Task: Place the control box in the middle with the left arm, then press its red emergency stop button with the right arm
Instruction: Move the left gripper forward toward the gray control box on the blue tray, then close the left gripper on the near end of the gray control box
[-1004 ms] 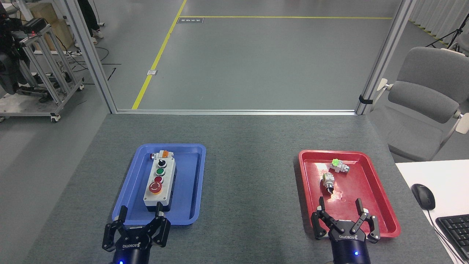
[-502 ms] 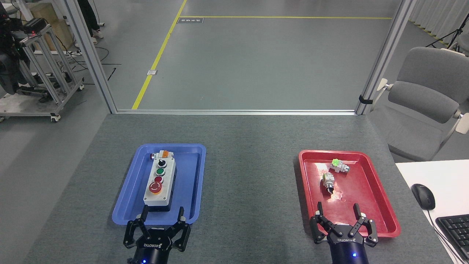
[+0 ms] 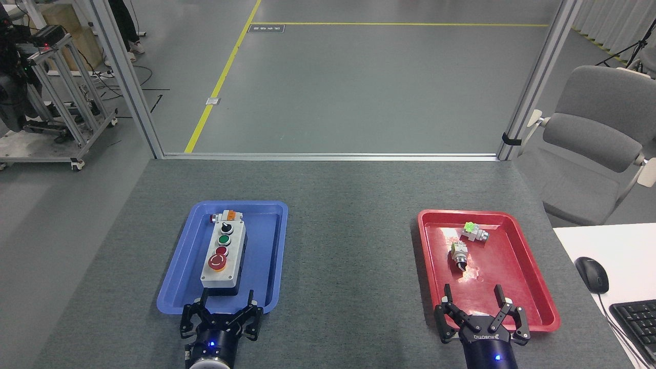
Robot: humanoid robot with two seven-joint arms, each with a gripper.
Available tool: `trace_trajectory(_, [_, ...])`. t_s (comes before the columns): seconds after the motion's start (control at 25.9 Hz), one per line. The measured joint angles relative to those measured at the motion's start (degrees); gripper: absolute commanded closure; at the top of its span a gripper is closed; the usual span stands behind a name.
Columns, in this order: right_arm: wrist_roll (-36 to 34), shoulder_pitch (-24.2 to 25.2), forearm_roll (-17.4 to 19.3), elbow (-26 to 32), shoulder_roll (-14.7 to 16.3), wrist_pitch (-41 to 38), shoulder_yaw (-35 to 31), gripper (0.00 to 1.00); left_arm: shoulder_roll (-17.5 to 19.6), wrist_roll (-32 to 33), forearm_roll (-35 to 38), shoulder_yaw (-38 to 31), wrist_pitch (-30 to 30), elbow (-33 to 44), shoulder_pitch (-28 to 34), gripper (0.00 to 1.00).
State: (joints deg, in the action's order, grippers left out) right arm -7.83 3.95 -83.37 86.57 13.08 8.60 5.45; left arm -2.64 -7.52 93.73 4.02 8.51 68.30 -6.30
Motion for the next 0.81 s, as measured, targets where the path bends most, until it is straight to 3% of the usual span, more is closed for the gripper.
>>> trace_trajectory(0.81, [-0.20,-0.05,0.05,-0.08,-0.23,-0.27,1.89,0.01,0.38,4.41,-2.27,-1.20,3.47,-11.44,-8.64,0.01])
